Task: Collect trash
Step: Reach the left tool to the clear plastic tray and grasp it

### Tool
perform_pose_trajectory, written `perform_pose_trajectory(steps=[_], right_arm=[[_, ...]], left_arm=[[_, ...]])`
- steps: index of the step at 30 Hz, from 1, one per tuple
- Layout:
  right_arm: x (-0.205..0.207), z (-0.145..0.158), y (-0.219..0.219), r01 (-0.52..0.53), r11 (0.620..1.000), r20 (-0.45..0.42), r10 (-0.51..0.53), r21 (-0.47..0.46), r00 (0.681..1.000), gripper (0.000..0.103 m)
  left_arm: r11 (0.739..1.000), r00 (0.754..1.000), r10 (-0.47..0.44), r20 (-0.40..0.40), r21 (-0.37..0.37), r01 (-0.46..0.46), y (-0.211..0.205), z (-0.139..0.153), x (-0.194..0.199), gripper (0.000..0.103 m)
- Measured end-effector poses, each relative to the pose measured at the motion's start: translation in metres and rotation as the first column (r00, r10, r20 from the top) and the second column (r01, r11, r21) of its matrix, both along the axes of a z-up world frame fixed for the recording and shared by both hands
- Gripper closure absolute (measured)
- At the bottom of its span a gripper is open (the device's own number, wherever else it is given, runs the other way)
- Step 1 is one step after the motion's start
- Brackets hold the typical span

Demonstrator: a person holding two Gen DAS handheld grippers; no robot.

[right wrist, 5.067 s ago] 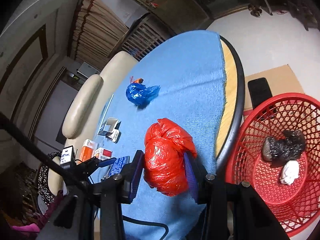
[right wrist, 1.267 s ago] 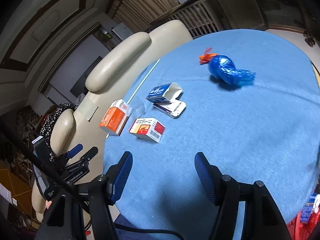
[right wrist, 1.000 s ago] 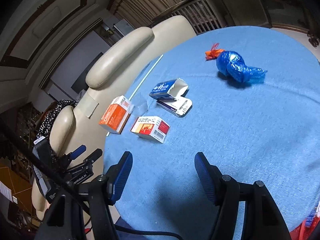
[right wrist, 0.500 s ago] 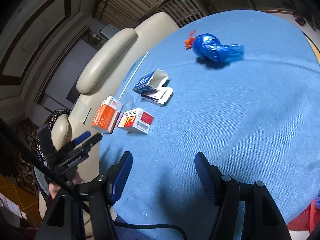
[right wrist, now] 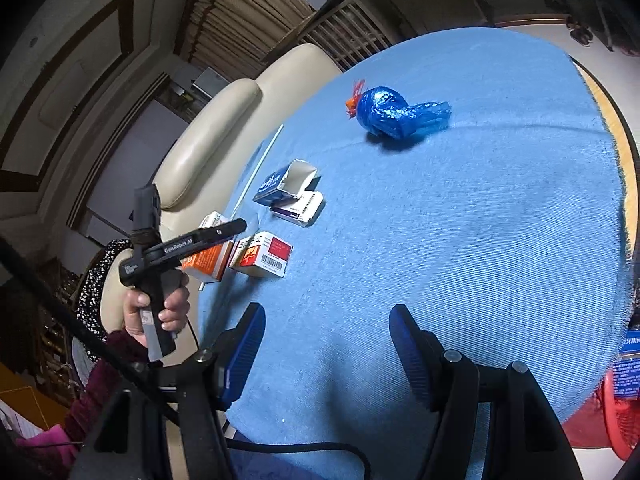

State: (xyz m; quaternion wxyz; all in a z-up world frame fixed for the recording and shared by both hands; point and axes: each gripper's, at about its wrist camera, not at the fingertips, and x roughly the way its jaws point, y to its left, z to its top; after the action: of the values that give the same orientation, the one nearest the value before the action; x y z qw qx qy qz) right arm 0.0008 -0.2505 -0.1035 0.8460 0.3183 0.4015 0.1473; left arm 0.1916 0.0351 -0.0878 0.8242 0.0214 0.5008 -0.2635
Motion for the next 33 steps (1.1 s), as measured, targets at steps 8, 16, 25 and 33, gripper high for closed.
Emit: perform_pose_trajectory(steps=[8, 16, 25, 33], right_arm=[[-0.003, -0.005, -0.006, 0.010, 1.000, -0.004, -0.010, 0.020, 1.000, 0.034], [-0.004, -0.004, -0.003, -0.001, 1.000, -0.003, 0.001, 0.016, 1.000, 0.034], [-0.005, -0.006, -0.002, -0.002, 1.000, -0.010, 0.002, 0.012, 1.000, 0.034], [-0.003, -0.005, 0.009, -0.028, 1.000, -0.007, 0.028, -0.003, 1.000, 0.034]], left_arm=[[0.993, 0.999, -0.046, -0.026, -0.113, 0.042, 0.013, -0.006, -0.059, 0.025], [0.991, 0.999, -0.029, 0.030, -0.127, 0.033, 0.017, -0.006, -0.114, 0.025], [0.969, 0.955, 0.209, 0.209, 0.086, -0.231, 0.071, 0.041, -0.058, 0.025], [0.902, 0.903, 0.428, 0.038, 0.051, -0.429, 0.076, 0.048, 0.031, 0.025]])
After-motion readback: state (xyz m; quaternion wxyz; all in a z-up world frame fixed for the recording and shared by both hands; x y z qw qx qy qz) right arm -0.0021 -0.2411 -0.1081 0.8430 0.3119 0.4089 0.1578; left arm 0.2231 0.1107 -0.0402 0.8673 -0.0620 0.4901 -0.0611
